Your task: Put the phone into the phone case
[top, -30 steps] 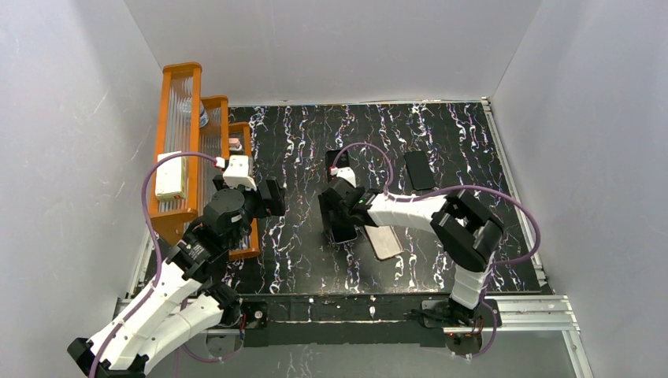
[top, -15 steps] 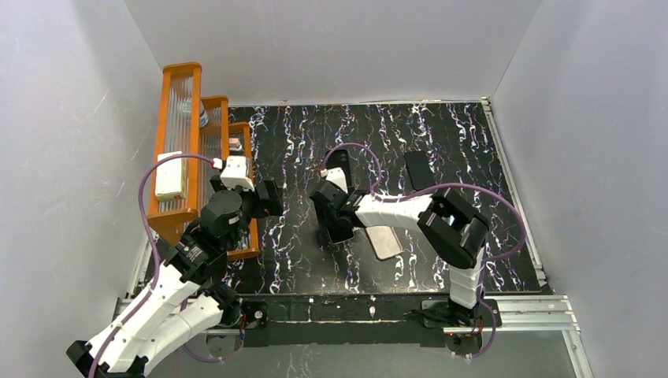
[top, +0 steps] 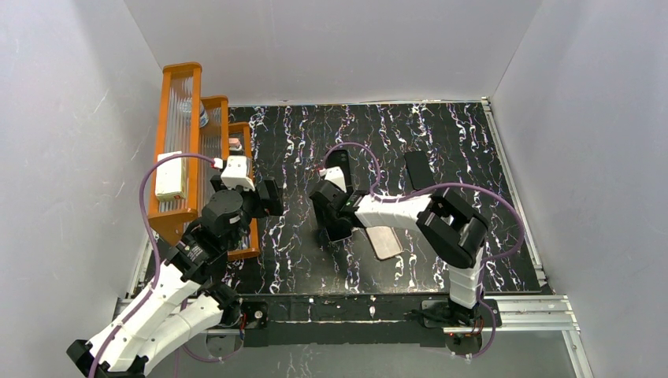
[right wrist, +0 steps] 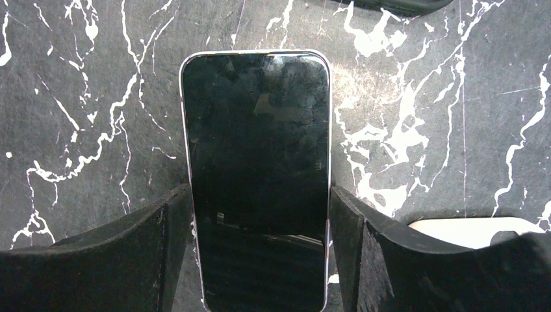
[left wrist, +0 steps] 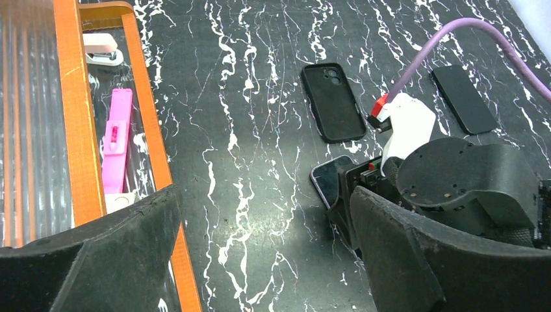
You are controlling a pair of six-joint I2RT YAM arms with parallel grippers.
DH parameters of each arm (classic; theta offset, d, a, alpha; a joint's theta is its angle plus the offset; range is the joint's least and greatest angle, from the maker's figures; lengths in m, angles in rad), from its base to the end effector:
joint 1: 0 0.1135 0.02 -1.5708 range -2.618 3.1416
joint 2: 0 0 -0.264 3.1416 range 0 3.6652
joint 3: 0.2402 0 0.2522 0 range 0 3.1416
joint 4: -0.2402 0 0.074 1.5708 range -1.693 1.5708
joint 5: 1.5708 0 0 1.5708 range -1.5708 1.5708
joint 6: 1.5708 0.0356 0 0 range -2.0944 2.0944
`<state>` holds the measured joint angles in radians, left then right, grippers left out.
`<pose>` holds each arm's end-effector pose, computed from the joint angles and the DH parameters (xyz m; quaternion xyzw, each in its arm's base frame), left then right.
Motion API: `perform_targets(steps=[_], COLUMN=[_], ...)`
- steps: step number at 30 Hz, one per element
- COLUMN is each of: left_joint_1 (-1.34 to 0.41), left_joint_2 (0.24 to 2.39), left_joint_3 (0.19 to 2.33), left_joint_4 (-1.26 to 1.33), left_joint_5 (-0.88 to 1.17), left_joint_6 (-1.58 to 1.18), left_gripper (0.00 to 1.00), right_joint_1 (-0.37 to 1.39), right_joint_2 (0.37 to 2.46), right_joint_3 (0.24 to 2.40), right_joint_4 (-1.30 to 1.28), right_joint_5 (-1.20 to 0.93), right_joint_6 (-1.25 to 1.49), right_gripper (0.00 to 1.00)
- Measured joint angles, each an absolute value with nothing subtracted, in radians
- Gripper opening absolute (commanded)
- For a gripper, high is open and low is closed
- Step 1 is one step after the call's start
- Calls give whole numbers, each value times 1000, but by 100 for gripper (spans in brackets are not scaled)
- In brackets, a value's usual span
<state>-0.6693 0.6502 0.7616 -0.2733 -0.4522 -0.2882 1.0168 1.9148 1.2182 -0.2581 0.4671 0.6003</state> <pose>0.1283 -0.0817 0.3431 -0.0019 0.7566 -0.1391 0.6389 0.2223 0.3288 0.1645 -0.1230 0.9215 0.0611 0.3632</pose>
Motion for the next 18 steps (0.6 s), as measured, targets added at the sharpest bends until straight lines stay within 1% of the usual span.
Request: perform_targets(steps=[9, 18], left_joint_1=[-669, -669], left_joint_2=[679, 688], left_joint_3=[762, 762], left_joint_4=[-278, -278], left_joint_5=[-437, -432], left_joint_6=[-293, -303], left_gripper=[98, 98], right_joint_1=[1017, 1017], right_joint_2=[1843, 1737], right_joint_3=[1132, 1039], right_joint_4=[-234, -289], right_joint_5=[413, 358], right_joint_6=[575, 575], right_gripper=[49, 47])
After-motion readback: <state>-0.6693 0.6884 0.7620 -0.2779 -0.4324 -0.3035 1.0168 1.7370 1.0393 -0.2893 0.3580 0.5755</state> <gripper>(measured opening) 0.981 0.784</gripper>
